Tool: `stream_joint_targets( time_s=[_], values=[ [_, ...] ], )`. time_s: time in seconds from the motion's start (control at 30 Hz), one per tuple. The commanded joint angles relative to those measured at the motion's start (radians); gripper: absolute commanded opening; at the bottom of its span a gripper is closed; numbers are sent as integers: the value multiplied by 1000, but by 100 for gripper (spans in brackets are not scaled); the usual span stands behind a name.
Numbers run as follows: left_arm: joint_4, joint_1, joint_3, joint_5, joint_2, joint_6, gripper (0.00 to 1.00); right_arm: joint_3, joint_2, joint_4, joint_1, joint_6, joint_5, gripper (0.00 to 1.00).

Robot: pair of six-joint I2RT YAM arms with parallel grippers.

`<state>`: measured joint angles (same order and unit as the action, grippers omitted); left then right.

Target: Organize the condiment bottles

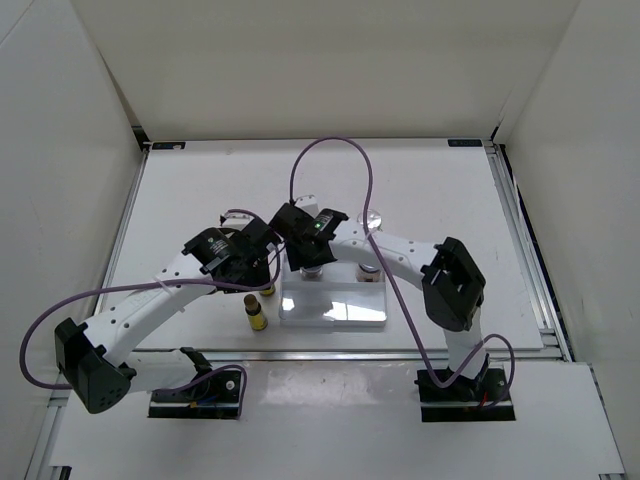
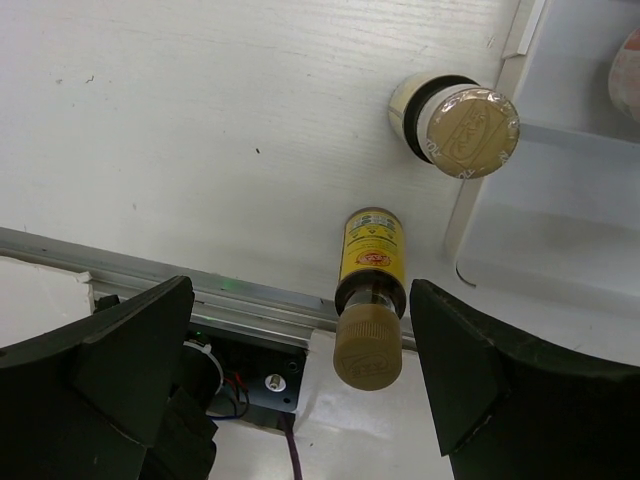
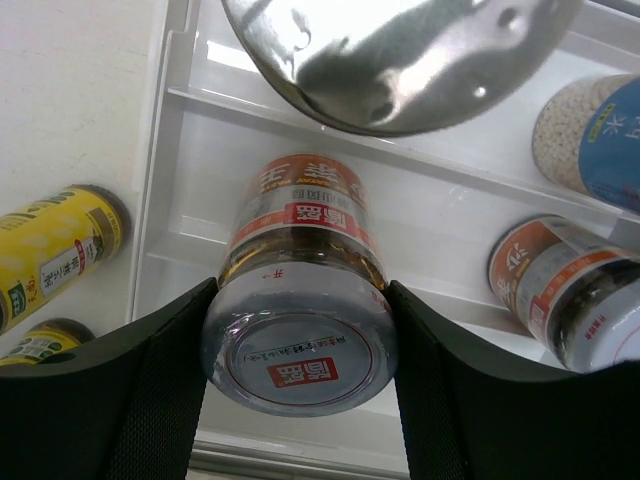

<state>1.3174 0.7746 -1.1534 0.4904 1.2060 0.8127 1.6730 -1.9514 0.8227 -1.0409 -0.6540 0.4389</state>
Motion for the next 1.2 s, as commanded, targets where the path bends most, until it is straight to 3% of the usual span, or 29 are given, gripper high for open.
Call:
stream_joint_targets(
  time_s=[0.0, 0.03, 0.2, 0.27, 0.37, 0.4, 0.5, 0.83, 0.87, 0.97, 1.17],
  values=[
    [-20, 5, 0, 22, -17, -4, 100, 17, -24, -65, -7, 13, 31, 0],
    [-20, 5, 0, 22, -17, -4, 100, 17, -24, -65, -7, 13, 31, 0],
    [-20, 5, 0, 22, -17, -4, 100, 17, -69, -65, -7, 4, 31, 23],
    [-20, 5, 0, 22, -17, -4, 100, 17, -69, -65, -7, -7, 21, 25],
    [-20, 5, 0, 22, -17, -4, 100, 45, -69, -28, -7, -7, 21, 51],
    [-20, 5, 0, 22, -17, -4, 100, 56, -69, -13, -7, -7, 21, 71],
    [-20, 5, 0, 22, -17, -4, 100, 97, -21, 53, -7, -18, 46, 90],
    [-20, 5, 9, 33, -75, 5, 100, 129, 264, 174, -28, 2, 75, 95],
    [-20, 5, 9, 33, -75, 5, 100, 129, 291, 212, -39, 2, 90, 100],
    [-40, 5, 0, 5, -75, -23, 100, 120, 422, 341, -51, -49, 237, 100],
    [-139, 35, 44, -18, -172, -23, 100, -132, 799, 480, -51, -87, 261, 100]
  ],
)
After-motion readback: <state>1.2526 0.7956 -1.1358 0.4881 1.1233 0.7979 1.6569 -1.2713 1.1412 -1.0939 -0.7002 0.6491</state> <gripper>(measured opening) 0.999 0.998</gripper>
